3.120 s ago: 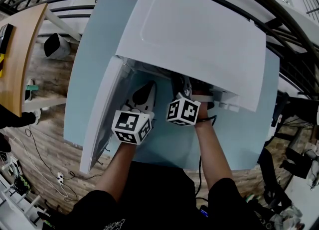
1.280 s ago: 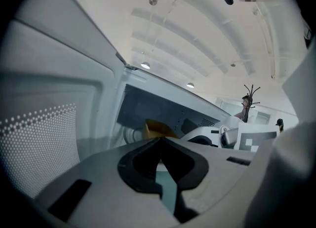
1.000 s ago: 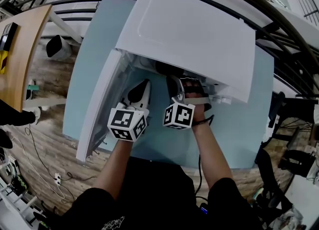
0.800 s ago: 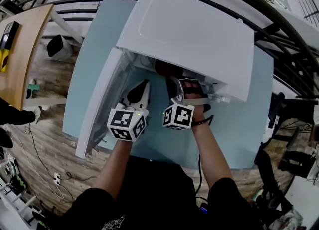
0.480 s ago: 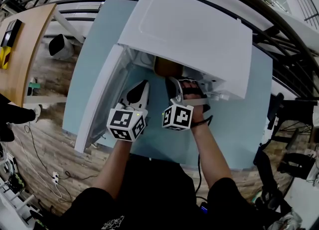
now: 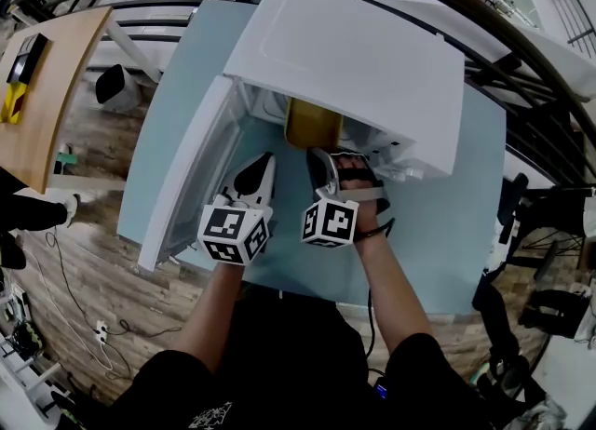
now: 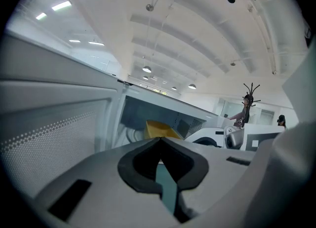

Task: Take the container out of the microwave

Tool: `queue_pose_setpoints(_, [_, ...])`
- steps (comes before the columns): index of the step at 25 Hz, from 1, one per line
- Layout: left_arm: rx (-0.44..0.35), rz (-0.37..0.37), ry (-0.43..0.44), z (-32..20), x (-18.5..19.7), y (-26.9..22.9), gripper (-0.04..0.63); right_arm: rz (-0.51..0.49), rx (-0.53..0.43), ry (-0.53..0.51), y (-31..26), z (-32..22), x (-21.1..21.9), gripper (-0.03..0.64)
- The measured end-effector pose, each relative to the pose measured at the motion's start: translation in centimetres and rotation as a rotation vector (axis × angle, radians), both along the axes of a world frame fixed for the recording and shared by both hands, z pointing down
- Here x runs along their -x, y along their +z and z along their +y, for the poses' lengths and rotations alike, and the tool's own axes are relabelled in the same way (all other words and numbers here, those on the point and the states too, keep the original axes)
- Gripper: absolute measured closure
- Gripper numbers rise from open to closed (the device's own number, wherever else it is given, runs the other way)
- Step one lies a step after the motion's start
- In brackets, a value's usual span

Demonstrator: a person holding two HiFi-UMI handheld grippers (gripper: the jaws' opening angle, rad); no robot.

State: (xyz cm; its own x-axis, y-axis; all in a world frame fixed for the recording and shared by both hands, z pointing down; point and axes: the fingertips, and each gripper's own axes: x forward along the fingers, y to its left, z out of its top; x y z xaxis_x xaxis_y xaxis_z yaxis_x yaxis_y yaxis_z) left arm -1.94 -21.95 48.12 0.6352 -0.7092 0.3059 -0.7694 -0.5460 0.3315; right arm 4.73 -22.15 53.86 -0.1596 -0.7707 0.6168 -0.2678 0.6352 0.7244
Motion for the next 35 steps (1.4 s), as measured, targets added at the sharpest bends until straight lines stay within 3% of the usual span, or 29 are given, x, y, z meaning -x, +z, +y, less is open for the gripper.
queue_pose_setpoints(35, [0.002, -0.015, -0.046, 7.4, 0.0, 0.1, 0.588, 0.004, 0.011, -0.074, 0.3, 8.4, 0.9, 0.594])
